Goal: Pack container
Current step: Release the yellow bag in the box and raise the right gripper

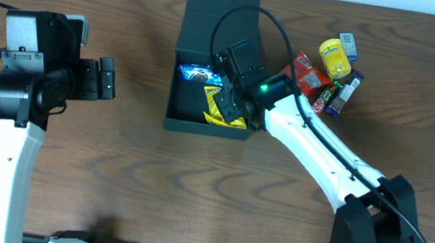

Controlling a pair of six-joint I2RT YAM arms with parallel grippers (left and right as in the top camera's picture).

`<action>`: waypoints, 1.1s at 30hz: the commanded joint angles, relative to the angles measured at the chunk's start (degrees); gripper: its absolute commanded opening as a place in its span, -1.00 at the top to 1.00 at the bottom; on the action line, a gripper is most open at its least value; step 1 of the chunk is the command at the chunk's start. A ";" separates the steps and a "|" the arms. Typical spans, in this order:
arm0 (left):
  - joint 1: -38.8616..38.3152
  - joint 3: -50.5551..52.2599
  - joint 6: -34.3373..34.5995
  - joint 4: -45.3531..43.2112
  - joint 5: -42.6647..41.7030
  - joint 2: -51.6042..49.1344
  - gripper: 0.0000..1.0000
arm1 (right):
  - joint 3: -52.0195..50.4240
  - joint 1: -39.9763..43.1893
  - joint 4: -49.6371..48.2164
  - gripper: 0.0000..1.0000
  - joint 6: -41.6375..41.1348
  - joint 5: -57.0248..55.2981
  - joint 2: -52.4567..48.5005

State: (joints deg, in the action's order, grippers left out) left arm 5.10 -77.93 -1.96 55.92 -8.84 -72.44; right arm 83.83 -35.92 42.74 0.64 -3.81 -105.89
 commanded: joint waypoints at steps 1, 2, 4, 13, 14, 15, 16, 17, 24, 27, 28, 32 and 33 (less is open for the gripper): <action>0.13 -0.55 -0.85 0.00 -0.44 -0.42 -0.90 | 0.22 -0.31 0.46 0.97 0.07 1.16 -1.27; 0.13 -0.55 -0.85 -0.02 -0.44 -0.42 -0.90 | 0.11 -0.31 0.48 0.97 0.09 1.31 -1.92; 0.13 -0.55 -0.85 0.00 -0.44 -0.42 -0.90 | 0.11 -0.26 0.76 0.97 0.09 2.43 -3.50; 0.13 -0.55 -0.85 0.04 -0.44 -0.42 -0.90 | 0.11 -0.20 0.74 0.97 -0.02 2.32 -11.19; 0.13 -0.55 -0.85 0.04 -0.44 -0.42 -0.90 | 0.11 -0.17 0.74 0.97 -0.44 1.97 -11.85; 0.13 -0.55 -0.85 0.04 -0.44 -0.42 -0.90 | 0.11 -0.15 0.63 0.97 -0.90 1.55 -12.52; 0.13 -0.55 -0.85 0.04 -0.44 -0.42 -0.90 | 0.11 -0.15 0.42 0.97 -1.03 1.42 -13.14; 0.13 -0.55 -0.85 0.04 -0.44 -0.42 -0.90 | 0.11 -0.15 0.20 0.97 -1.05 1.42 -13.55; 0.13 -0.55 -0.85 0.04 -0.42 -0.42 -0.90 | 0.61 -0.15 -0.07 0.97 -6.19 -2.03 -14.27; 0.13 -0.55 -0.85 0.04 -0.42 -0.42 -0.90 | 2.12 -0.13 1.05 0.98 -6.25 -2.01 -13.07; 0.13 -0.55 -0.85 0.09 -0.42 -0.42 -0.90 | 2.82 -0.17 1.40 0.98 -6.43 -2.03 -12.55; 0.13 -0.55 -0.85 0.42 -0.42 -0.42 -0.90 | 6.62 -0.15 2.27 0.97 -6.43 -1.99 -9.05; 0.13 -0.55 -0.85 0.44 -0.42 -0.42 -0.90 | 7.54 -0.15 1.99 0.97 -6.43 -1.99 -7.96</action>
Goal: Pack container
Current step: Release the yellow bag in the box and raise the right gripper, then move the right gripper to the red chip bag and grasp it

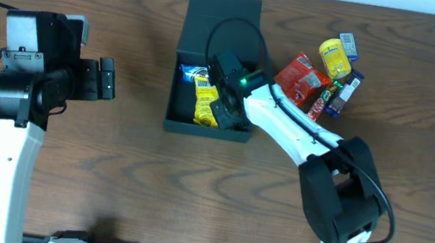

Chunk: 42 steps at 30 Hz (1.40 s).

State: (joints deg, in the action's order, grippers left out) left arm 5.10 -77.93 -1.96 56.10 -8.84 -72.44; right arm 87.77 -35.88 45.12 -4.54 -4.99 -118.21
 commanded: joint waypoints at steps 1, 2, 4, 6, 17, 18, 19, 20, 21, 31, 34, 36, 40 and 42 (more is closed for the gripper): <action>0.13 -0.55 -0.85 0.26 -0.42 -0.42 -0.91 | 4.28 -0.20 -0.81 0.98 -1.25 -0.74 5.33; 0.13 -0.55 -0.85 0.26 -0.42 -0.42 -0.90 | 4.74 -0.20 -1.51 0.97 -1.22 -0.55 6.23; 0.13 -0.55 -0.85 0.24 -0.42 -0.42 -0.90 | 4.96 -0.22 -3.43 0.98 -1.20 0.26 7.56; 0.13 -0.55 -0.85 0.24 -0.42 -0.42 -0.90 | 4.96 -0.20 -5.09 0.97 -1.20 4.85 7.74; 0.13 -0.55 -0.85 0.24 -0.42 -0.42 -0.91 | 4.92 -1.99 -7.98 0.97 -1.88 13.62 -1.79; 0.13 -0.55 -0.85 0.22 -0.42 -0.42 -0.90 | 4.92 -1.99 -8.09 0.97 -1.88 13.62 -2.47; 0.13 -0.55 -0.85 0.22 -0.42 -0.42 -0.90 | 4.92 -2.01 -8.11 0.97 -1.88 13.60 -3.04; 0.13 -0.55 -0.85 0.22 -0.42 -0.42 -0.90 | 4.92 -1.99 -8.09 0.98 -1.86 13.57 -3.61; 0.13 -0.55 -0.85 0.24 -0.42 -0.42 -0.91 | 4.92 -1.99 -8.07 0.97 -1.86 13.60 -4.04; 0.13 -0.55 -0.85 0.22 -0.42 -0.42 -0.91 | 4.94 -1.92 -5.33 0.97 -5.31 1.40 -5.29; 0.13 -0.55 -0.85 0.22 -0.42 -0.42 -0.90 | 5.18 -1.92 -3.48 0.97 -5.77 -0.39 -5.29; 0.13 -0.55 -0.85 0.22 -0.42 -0.42 -0.91 | 5.22 -1.92 -2.93 0.97 -5.75 -0.61 -5.27; 0.13 -0.55 -0.85 0.22 -0.42 -0.42 -0.90 | 5.81 -1.92 -2.45 0.97 -5.70 -0.85 -5.25; 0.13 -0.55 -0.85 0.22 -0.42 -0.42 -0.90 | 6.49 -1.92 -2.14 0.97 -5.66 -0.87 -5.25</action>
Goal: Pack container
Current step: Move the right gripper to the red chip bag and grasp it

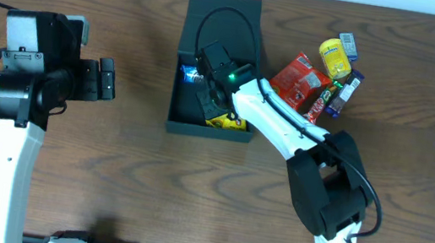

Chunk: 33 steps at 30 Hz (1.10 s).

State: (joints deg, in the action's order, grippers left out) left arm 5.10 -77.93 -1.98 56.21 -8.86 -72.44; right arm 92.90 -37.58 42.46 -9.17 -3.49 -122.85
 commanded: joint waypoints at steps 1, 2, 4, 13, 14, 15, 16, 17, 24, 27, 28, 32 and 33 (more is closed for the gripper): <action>0.13 -0.55 -0.83 0.13 -0.39 -0.42 -0.91 | 1.79 -0.22 0.70 0.97 -0.76 -2.36 -0.59; 0.13 -0.55 -0.83 0.13 -0.39 -0.42 -0.91 | 2.34 -0.22 1.05 0.97 -0.20 -2.34 -0.59; 0.13 -0.55 -0.83 0.15 -0.39 -0.42 -0.90 | 4.11 -0.22 2.43 0.97 0.79 -2.32 -0.59; 0.13 -0.55 -0.85 0.15 0.04 -0.42 -0.90 | 22.75 0.94 12.66 0.97 1.05 -4.35 2.29; 0.13 -0.55 -0.85 0.15 0.04 -0.42 -0.90 | 23.74 1.51 12.35 0.96 1.03 -6.16 2.71; 0.13 -0.55 -0.85 0.15 0.02 -0.42 -0.90 | 24.52 2.38 11.96 0.89 0.46 -9.44 3.21; 0.13 -0.55 -0.85 0.15 0.02 -0.42 -0.91 | 24.68 3.32 11.56 0.89 -0.83 -12.66 3.28; 0.13 -0.55 -0.85 0.15 0.02 -0.42 -0.90 | 24.68 4.44 11.43 0.92 -2.12 -15.15 3.28; 0.13 -0.55 -0.85 0.13 0.04 -0.42 -0.91 | 20.09 17.05 12.24 0.97 -8.68 -7.74 2.78; 0.13 -0.55 -0.85 0.13 0.04 -0.42 -0.90 | 17.75 22.05 11.93 0.94 -9.27 -1.14 2.78; 0.13 -0.55 -0.85 0.13 0.04 -0.42 -0.91 | 17.00 23.63 11.93 0.89 -9.27 0.74 2.78; 0.13 -0.55 -0.85 0.11 0.02 -0.42 -0.90 | 14.80 26.99 11.37 0.67 -9.25 4.17 2.78; 0.13 -0.55 -0.85 0.11 0.02 -0.42 -0.90 | 13.99 27.28 10.64 0.63 -9.27 4.17 2.78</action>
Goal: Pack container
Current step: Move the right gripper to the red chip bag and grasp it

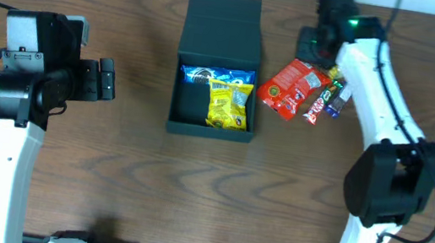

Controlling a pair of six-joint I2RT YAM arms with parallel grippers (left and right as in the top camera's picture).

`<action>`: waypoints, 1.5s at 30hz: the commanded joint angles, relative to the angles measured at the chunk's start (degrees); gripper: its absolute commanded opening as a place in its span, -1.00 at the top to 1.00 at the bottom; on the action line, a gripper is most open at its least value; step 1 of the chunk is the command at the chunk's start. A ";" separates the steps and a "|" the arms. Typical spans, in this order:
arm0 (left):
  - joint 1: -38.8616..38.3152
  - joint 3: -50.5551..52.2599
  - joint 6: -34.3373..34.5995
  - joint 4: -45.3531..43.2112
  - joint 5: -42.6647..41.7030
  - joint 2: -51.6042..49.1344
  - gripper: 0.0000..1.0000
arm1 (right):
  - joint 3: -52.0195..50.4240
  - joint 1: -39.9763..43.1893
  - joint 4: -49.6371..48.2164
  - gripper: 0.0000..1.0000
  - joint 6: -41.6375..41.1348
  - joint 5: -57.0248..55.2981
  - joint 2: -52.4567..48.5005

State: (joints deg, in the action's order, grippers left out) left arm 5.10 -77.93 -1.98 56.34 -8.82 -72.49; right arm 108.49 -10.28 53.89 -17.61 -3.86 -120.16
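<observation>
The black container [179, 120] stands open at mid-table with its lid folded back. Inside lie a blue packet [215, 76] at the back and a yellow packet [228, 106] in front of it. To the container's right are a red packet [291, 85], a red candy bar [315, 110] and a dark blue bar [340, 100]. My right gripper [312, 43] hangs over the far end of this pile, well clear of the container; its fingers are a dark blur. My left gripper [107, 79] hovers at the left, open and holding nothing.
The right arm [376, 84] stretches along the table's right side and covers the back of the snack pile. The left arm [14, 84] stands near the left edge. Bare wood lies in front of the container.
My right gripper has left the container and now sits over the far end of the snack pile. The yellow packet lies flat in the front of the container. The left arm is unchanged.
My right gripper was in the container on the yellow packet, beside the blue one. In the two later moments it was still inside, with the yellow packet at different spots. Now both packets lie in the container and the gripper is by the pile.
</observation>
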 commanded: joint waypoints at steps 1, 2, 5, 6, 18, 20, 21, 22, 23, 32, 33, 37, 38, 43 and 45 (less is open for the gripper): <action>0.13 -0.55 -0.85 -0.02 -0.02 -0.37 -0.90 | -2.51 0.20 -1.55 0.51 -0.98 4.59 0.07; 0.13 -0.55 -0.85 -0.02 -0.02 -0.37 -0.90 | -3.56 0.28 -2.36 0.27 -1.51 4.57 0.02; 0.13 -0.55 -0.85 -0.02 -0.02 -0.37 -0.91 | -5.70 0.31 -4.15 -0.21 -3.67 4.66 -0.96; 0.13 -0.55 -0.85 -0.02 -0.02 -0.37 -0.90 | -5.97 0.31 -4.17 -0.27 -4.74 4.81 -1.36; 0.13 -0.55 -0.85 0.00 -0.02 -0.37 -0.91 | -6.10 0.13 -2.89 -0.61 -20.52 5.49 -7.52; 0.13 -0.55 -0.85 0.00 -0.02 -0.37 -0.90 | -6.10 0.17 -2.89 -0.61 -21.90 5.88 -8.55; 0.13 -0.55 -0.87 0.00 -0.02 -0.37 -0.90 | -6.08 0.17 -2.93 -0.61 -22.69 6.01 -9.38; 0.13 -0.55 -0.85 0.00 -0.02 -0.37 -0.90 | -6.08 0.20 -2.93 -0.60 -22.97 6.51 -9.73; 0.13 -0.55 -0.85 0.02 -0.02 -0.37 -0.91 | -6.08 0.20 -3.17 -0.59 -23.10 7.08 -10.34; 0.13 -0.55 -0.85 0.02 -0.02 -0.37 -0.90 | -5.77 0.20 -3.72 0.63 -23.04 8.63 -12.24; 0.13 -0.55 -0.87 0.02 -0.02 -0.37 -0.91 | -5.29 0.20 -3.37 0.69 -23.02 8.63 -12.24; 0.13 -0.55 -0.85 0.11 -0.02 -0.37 -0.91 | -0.94 0.13 0.15 0.94 -21.42 8.83 -12.17; 0.13 -0.55 -0.85 0.22 -0.02 -0.37 -0.90 | 1.16 0.13 1.86 0.95 -20.37 8.81 -12.17; 0.13 -0.55 -0.85 0.42 -0.02 -0.37 -0.90 | 13.14 0.07 11.50 0.97 -14.12 8.81 -12.17; 0.13 -0.55 -0.85 0.42 -0.02 -0.37 -0.91 | 18.62 -0.24 15.98 0.97 -10.51 8.83 -12.17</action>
State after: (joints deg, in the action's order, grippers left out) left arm 5.10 -77.93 -1.98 56.62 -8.84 -72.60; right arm 119.90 -9.93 67.66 -34.39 4.97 -132.92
